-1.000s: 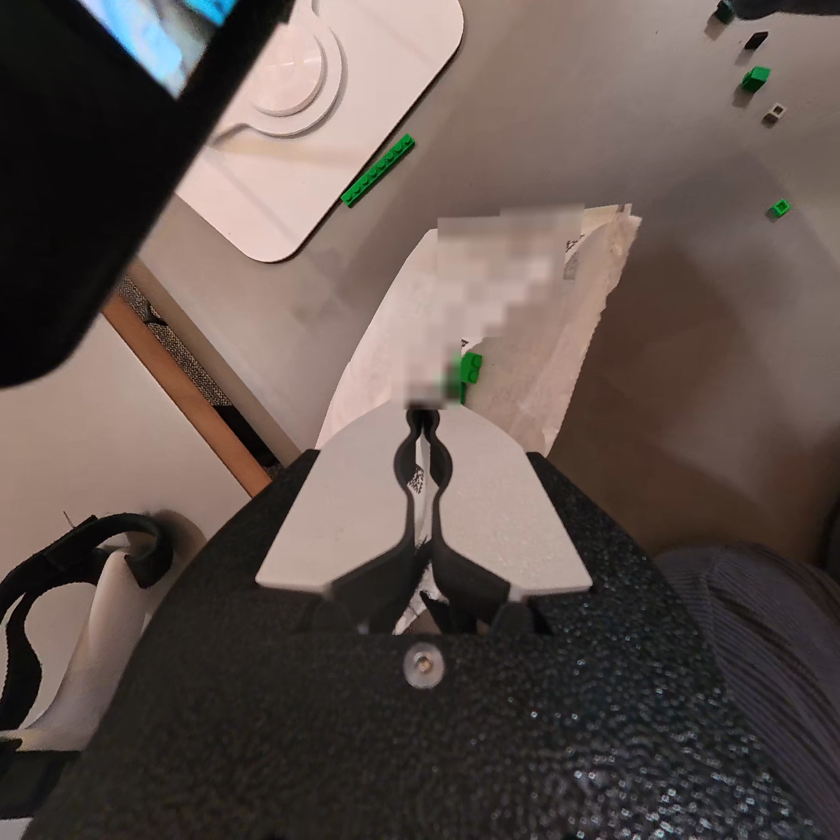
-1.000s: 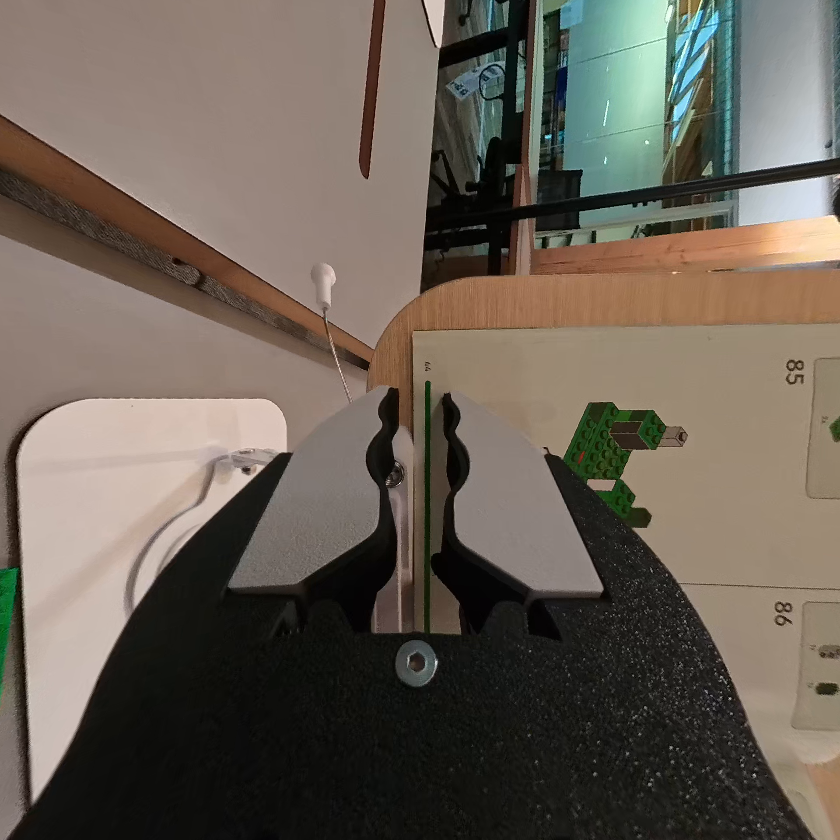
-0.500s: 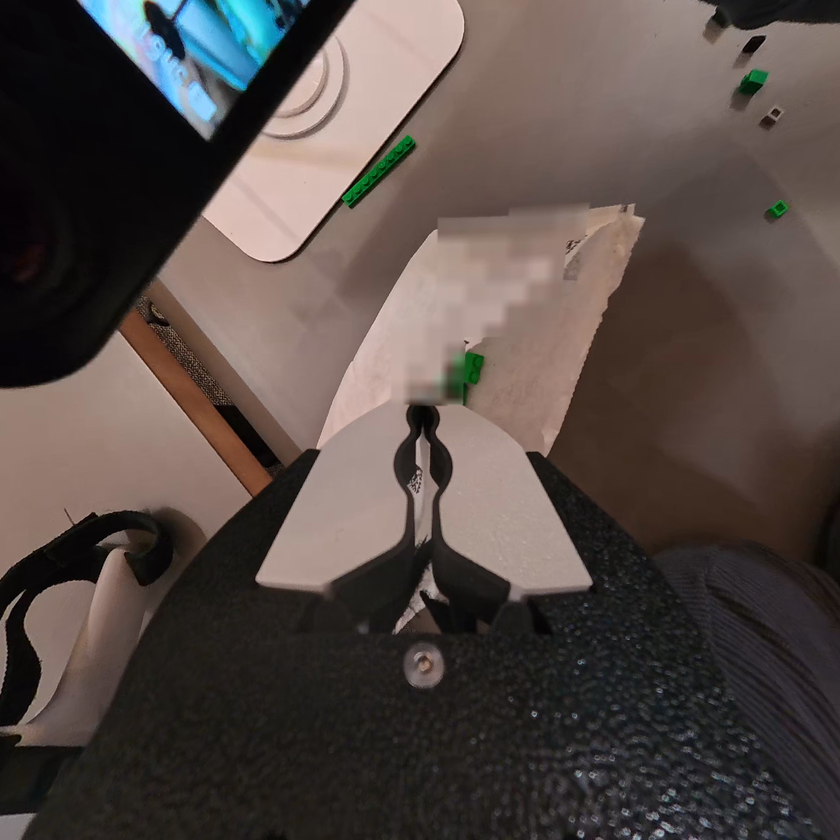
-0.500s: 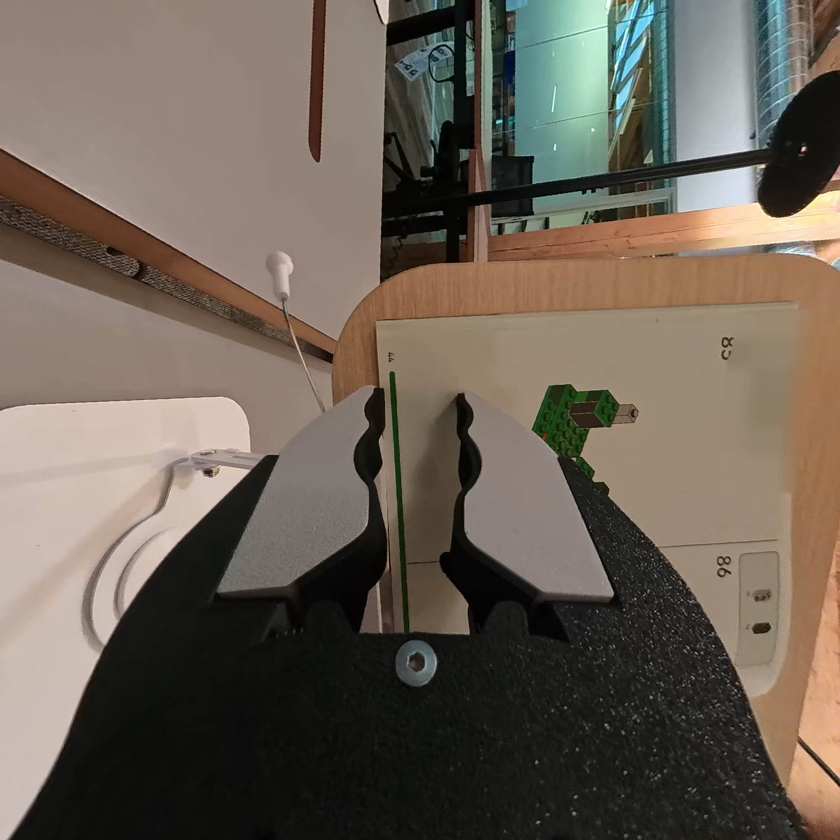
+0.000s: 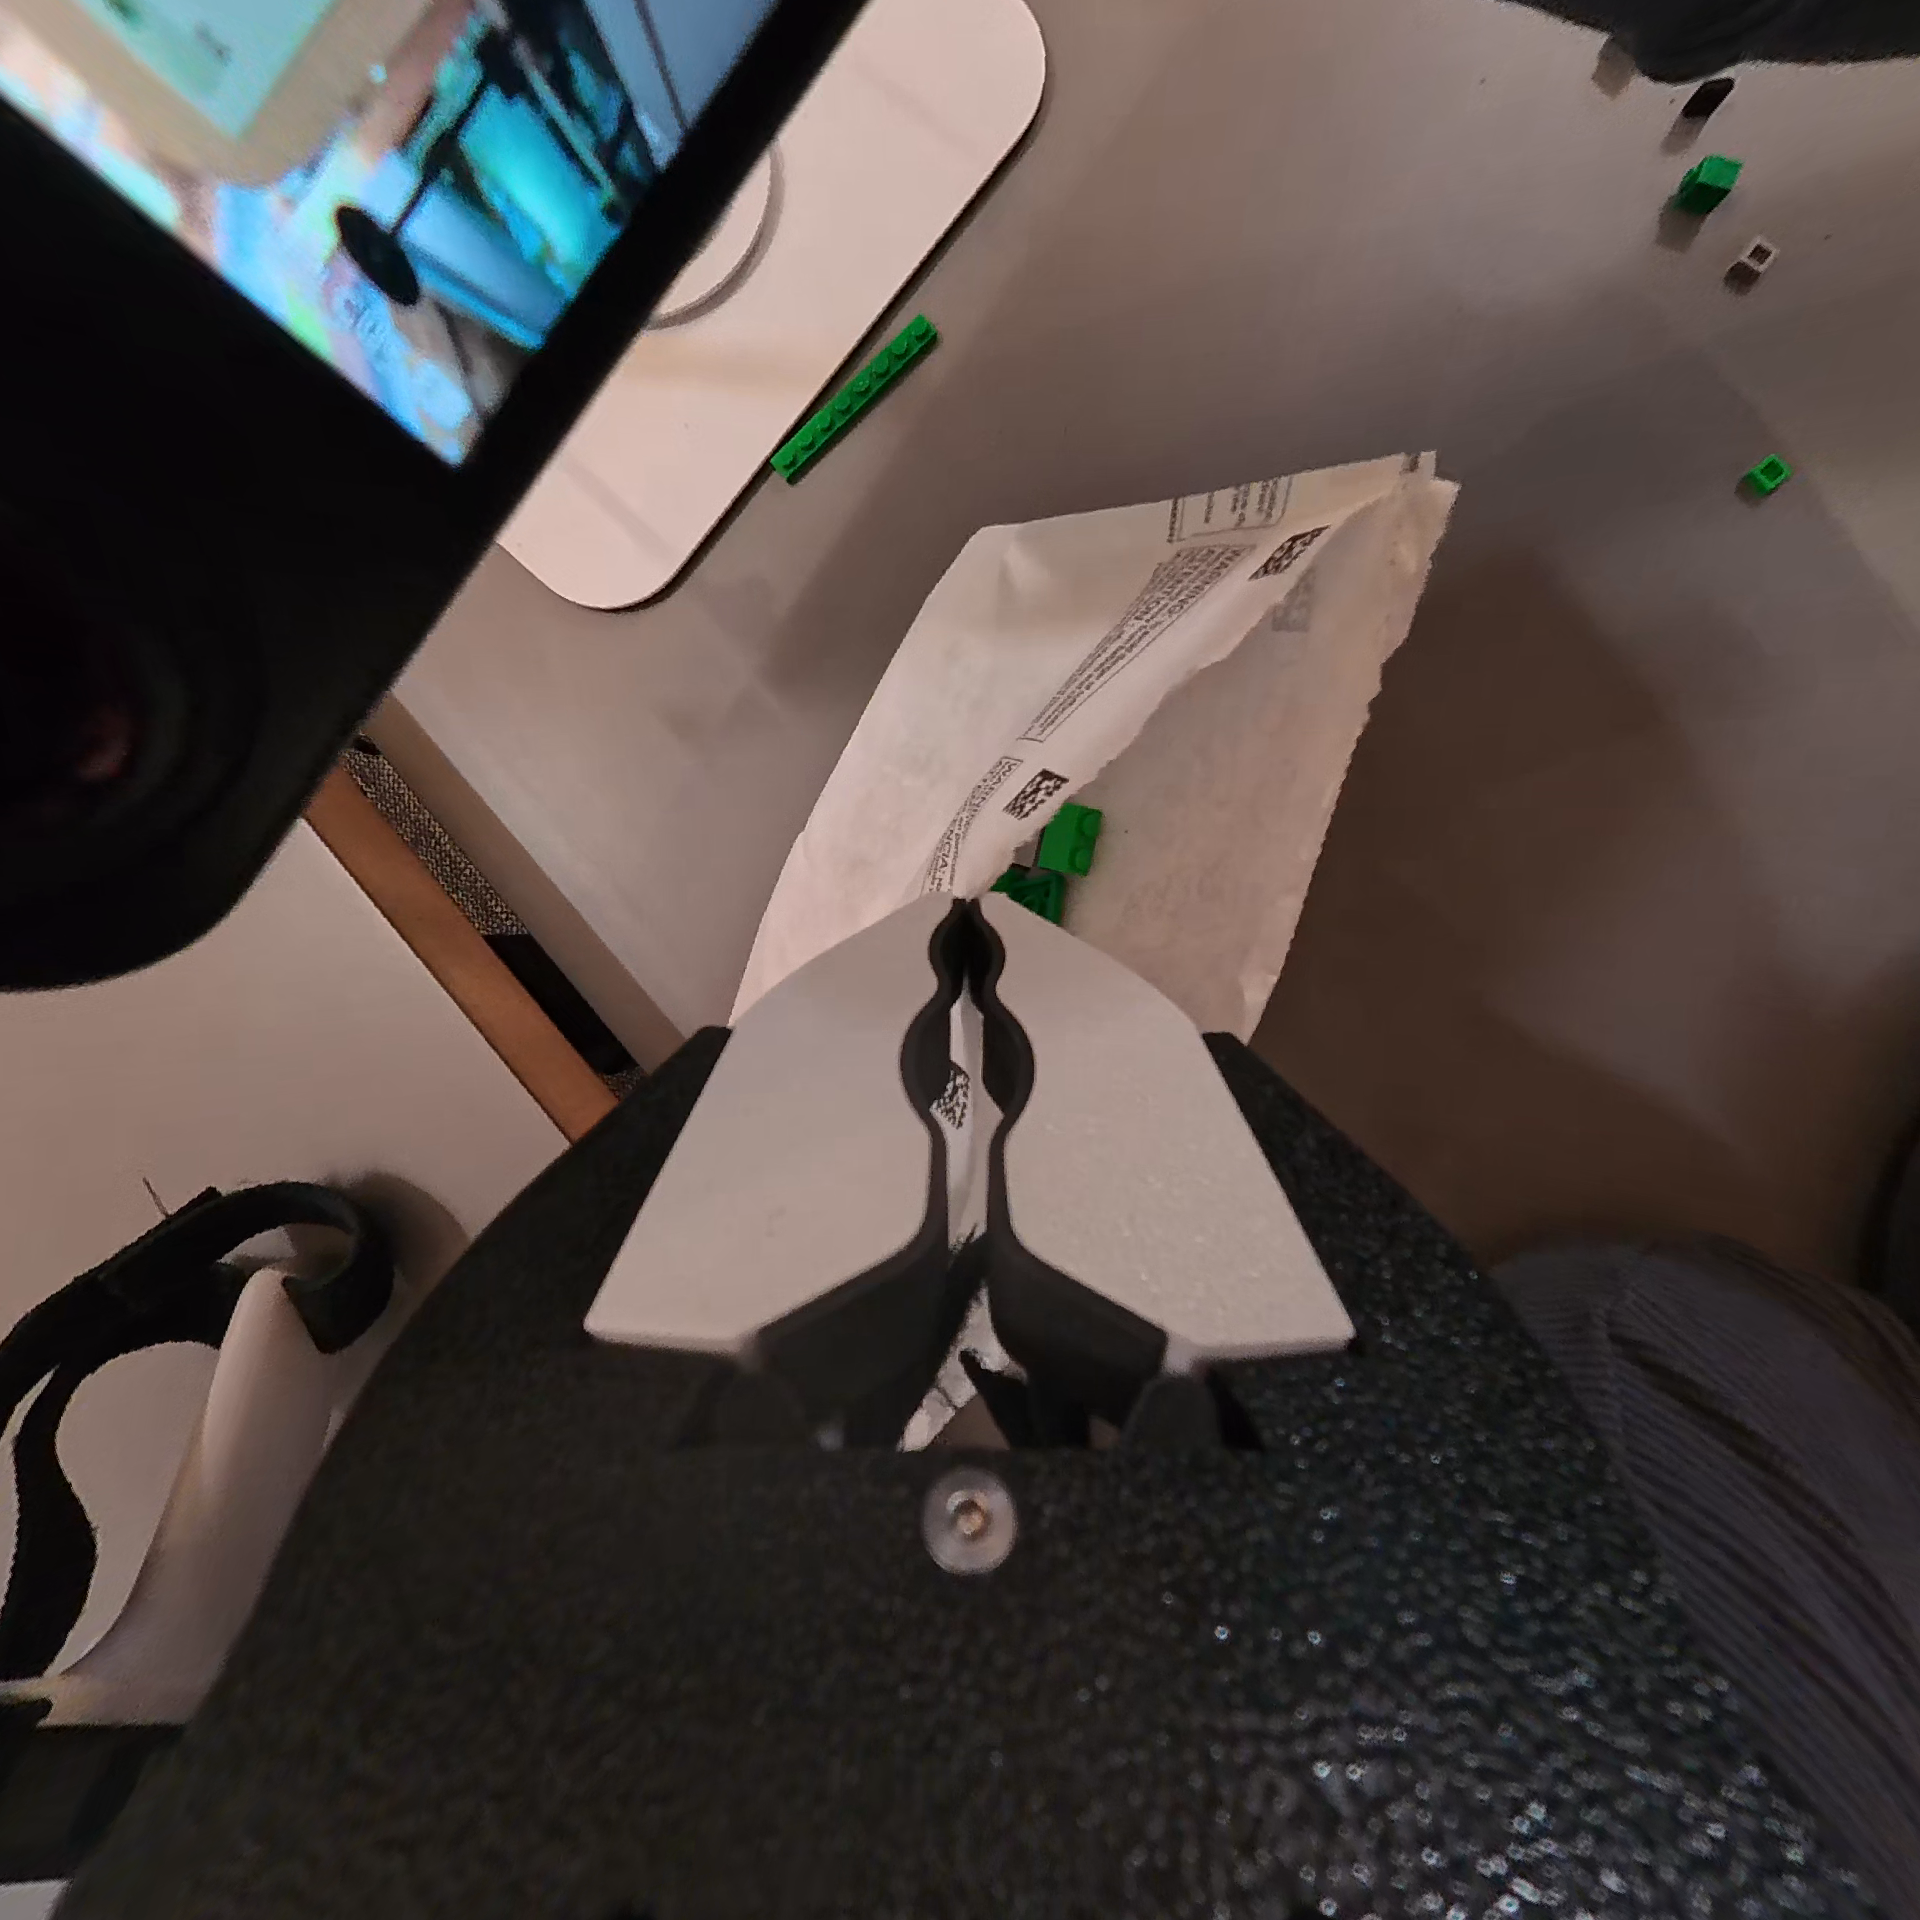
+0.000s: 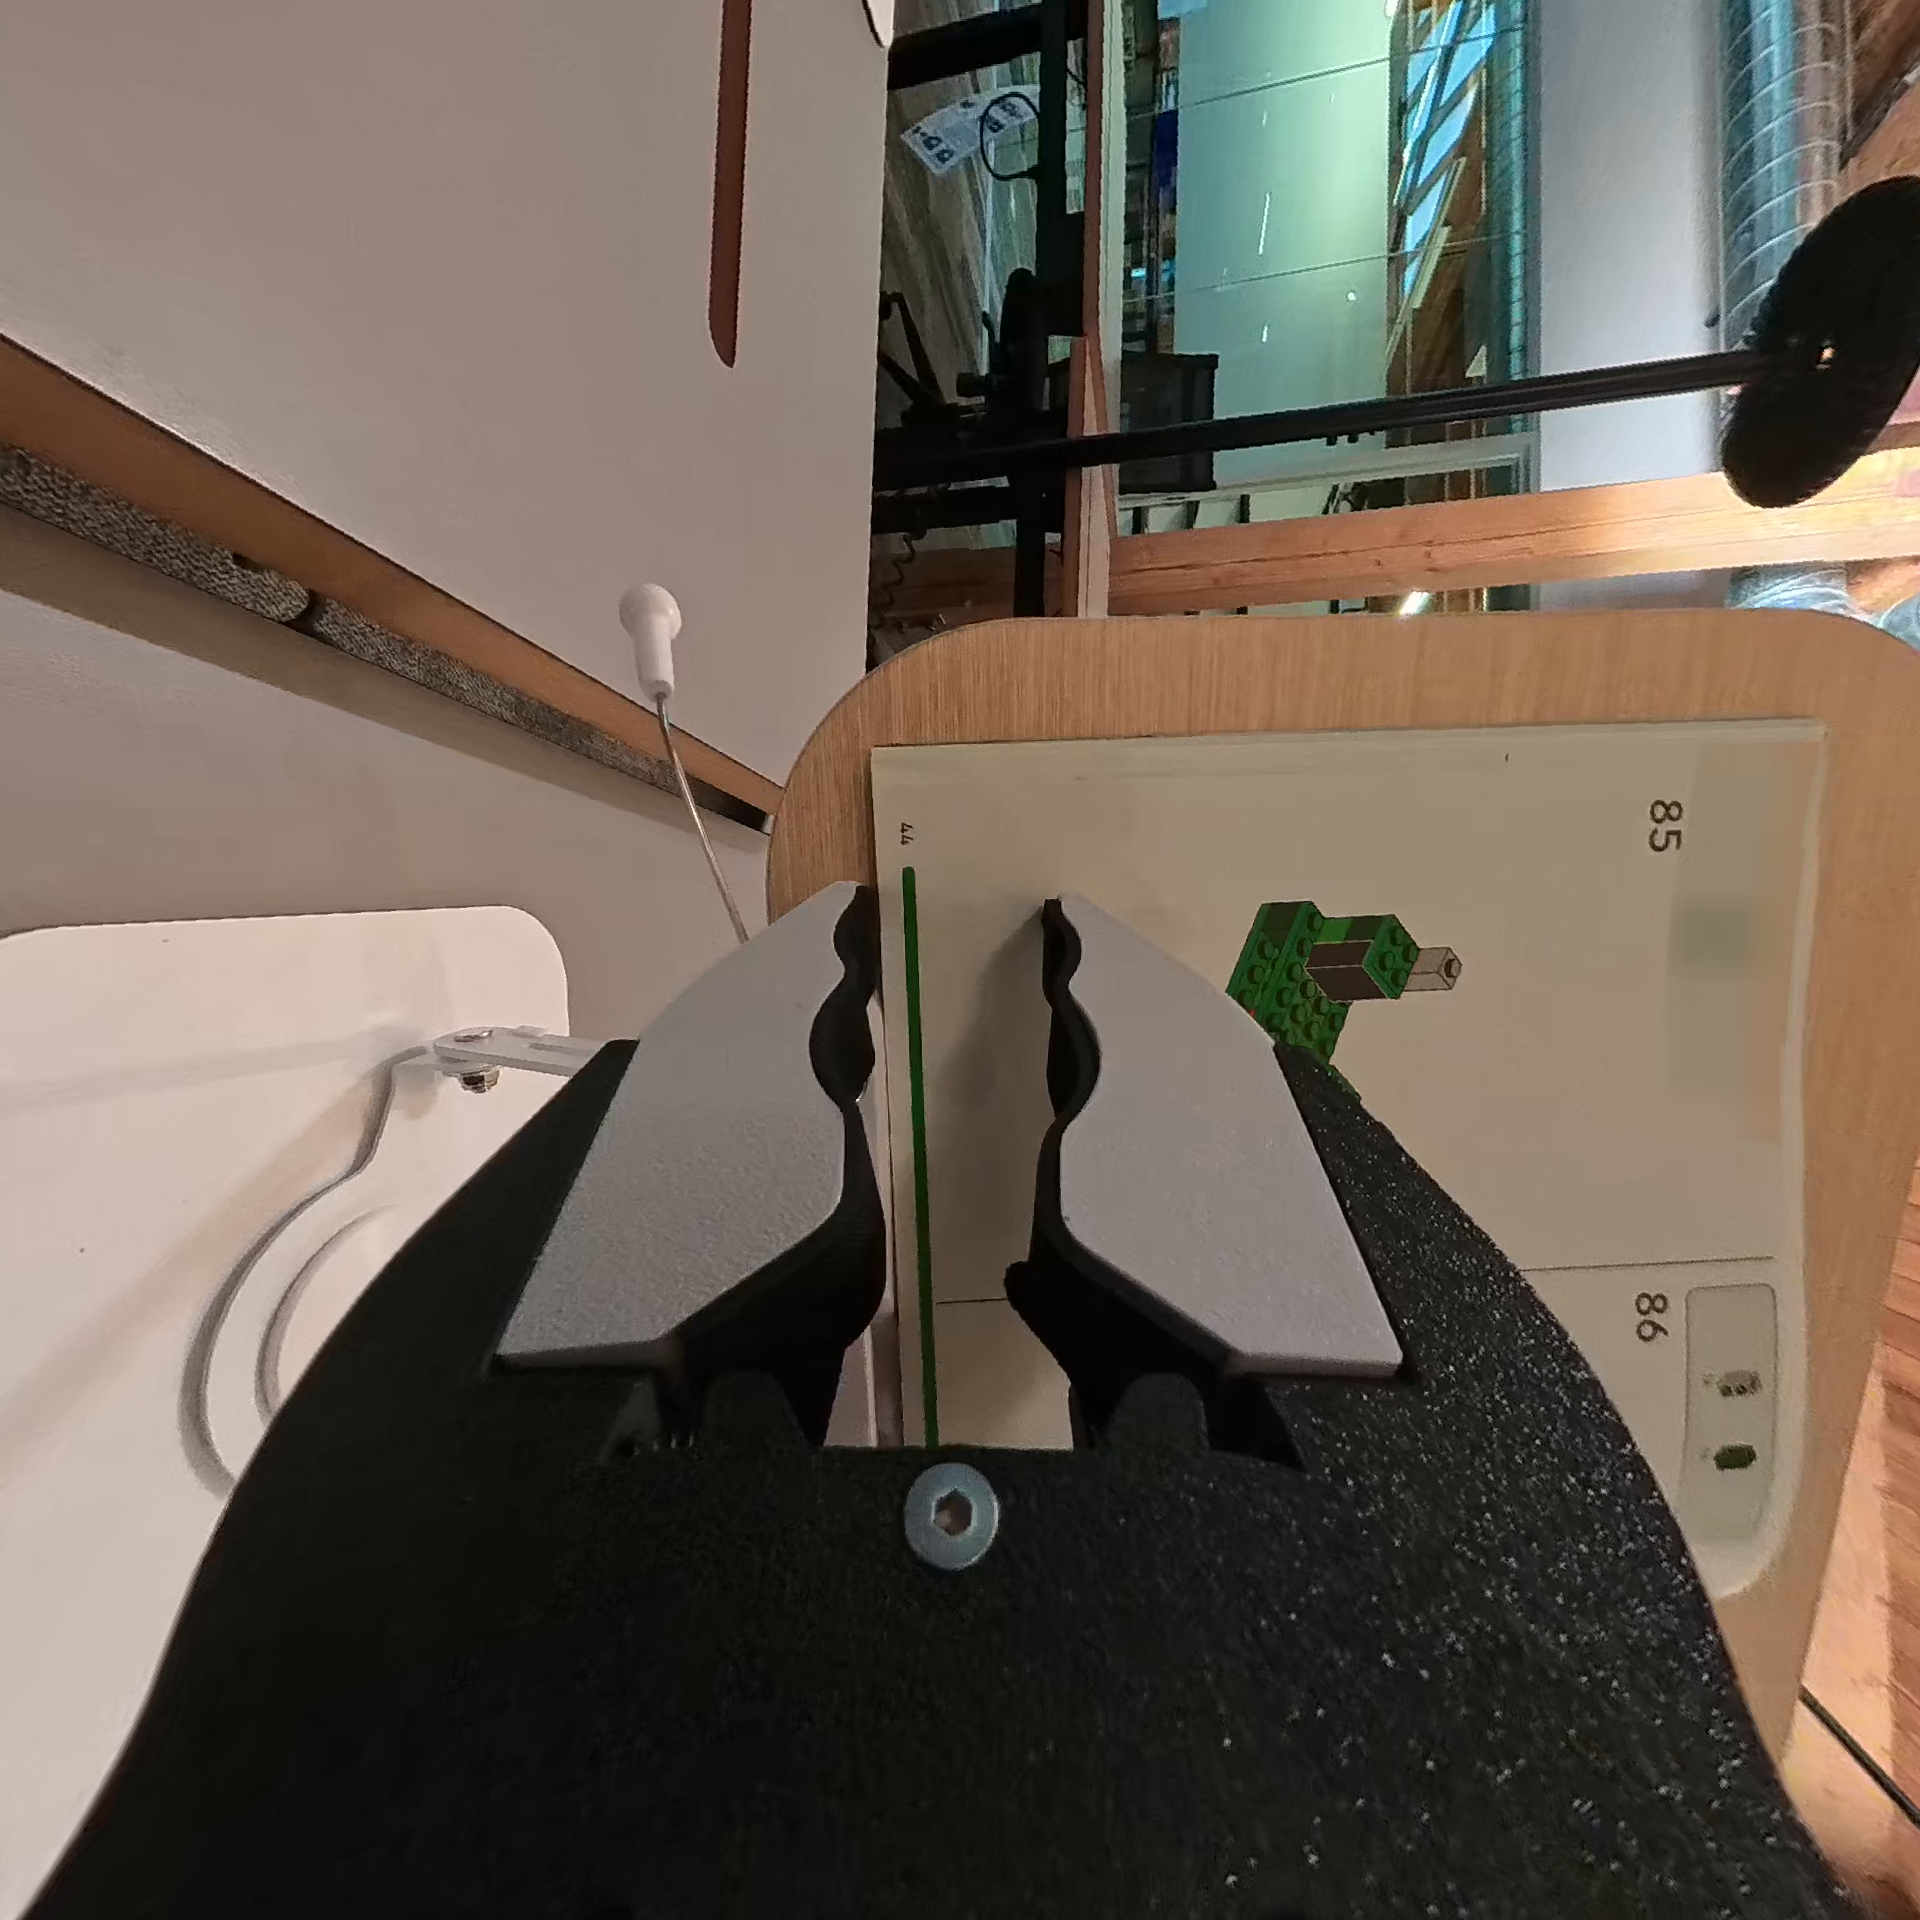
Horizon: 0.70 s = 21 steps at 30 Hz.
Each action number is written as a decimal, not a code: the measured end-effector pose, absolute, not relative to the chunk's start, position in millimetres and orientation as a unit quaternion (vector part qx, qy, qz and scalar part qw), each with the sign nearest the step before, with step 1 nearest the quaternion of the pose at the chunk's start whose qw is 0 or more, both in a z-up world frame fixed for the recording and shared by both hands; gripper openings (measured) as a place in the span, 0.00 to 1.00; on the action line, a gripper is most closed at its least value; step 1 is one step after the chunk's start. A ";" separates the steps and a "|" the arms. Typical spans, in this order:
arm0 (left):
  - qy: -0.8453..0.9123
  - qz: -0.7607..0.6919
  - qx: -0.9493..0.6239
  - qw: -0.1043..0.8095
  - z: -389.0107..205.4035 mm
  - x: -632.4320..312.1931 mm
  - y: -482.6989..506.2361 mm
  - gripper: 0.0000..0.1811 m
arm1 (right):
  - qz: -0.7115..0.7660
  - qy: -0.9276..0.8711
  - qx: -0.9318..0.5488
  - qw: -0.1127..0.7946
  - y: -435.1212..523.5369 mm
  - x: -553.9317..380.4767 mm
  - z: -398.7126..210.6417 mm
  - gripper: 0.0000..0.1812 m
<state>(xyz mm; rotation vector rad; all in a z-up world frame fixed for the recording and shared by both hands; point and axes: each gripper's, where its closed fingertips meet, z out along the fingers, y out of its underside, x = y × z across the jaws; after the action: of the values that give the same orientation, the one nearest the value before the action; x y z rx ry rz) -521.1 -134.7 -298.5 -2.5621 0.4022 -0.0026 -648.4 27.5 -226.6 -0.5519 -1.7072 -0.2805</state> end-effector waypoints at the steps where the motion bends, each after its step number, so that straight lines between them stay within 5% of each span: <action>1: 0.150 -0.001 -0.951 0.271 -298.5 -521.0 -134.7 0.00 | -0.119 -0.741 -0.240 0.616 27.2 -647.9 -226.6 0.16; 21: 0.152 -0.008 -0.951 0.269 -299.8 -518.6 -133.7 0.00 | -0.025 -0.720 -0.250 0.647 11.0 -623.5 -218.9 0.00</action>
<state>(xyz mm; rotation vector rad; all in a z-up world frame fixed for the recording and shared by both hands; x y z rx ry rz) -518.6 -133.7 -299.8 -2.5637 0.4110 -0.0224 -623.5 11.0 -218.9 -0.5690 -1.6375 -0.0568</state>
